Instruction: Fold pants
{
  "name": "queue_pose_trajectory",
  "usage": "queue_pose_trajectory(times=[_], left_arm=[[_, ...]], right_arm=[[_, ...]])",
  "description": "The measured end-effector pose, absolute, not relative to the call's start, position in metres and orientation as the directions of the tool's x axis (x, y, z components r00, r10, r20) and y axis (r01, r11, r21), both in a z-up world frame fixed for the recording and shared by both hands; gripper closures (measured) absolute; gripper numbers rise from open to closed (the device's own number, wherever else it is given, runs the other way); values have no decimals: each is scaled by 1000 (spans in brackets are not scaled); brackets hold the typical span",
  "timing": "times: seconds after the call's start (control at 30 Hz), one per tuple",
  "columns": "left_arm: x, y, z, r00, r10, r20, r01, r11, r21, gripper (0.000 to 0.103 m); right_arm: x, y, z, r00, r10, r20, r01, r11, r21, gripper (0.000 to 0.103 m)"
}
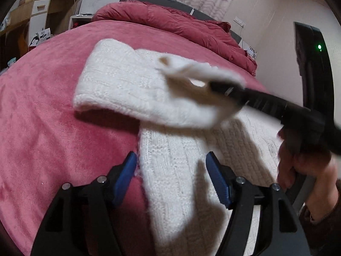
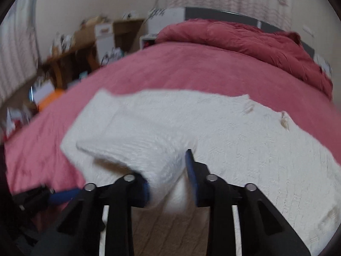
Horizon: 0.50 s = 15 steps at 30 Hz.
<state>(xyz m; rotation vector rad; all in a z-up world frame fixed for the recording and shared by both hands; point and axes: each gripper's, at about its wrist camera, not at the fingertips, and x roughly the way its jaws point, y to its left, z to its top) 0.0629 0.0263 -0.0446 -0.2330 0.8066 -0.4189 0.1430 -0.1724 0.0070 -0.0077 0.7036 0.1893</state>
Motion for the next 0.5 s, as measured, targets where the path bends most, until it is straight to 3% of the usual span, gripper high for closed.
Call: queue_pose_trajectory(times=[0.17, 0.33, 0.4, 0.5], left_arm=[[73, 19, -38, 625, -399, -671, 236, 916, -325, 36], [102, 11, -20, 679, -193, -708, 143, 981, -130, 32], [119, 10, -20, 660, -130, -739, 113, 991, -74, 31], [131, 14, -22, 625, -159, -764, 100, 987, -124, 27]], right_arm=[[155, -244, 11, 755, 181, -630, -16, 966, 258, 85], [173, -297, -26, 692, 268, -671, 115, 876, 469, 85], [176, -310, -39, 676, 360, -643, 137, 797, 589, 85], [178, -322, -53, 679, 477, -559, 140, 663, 736, 83]])
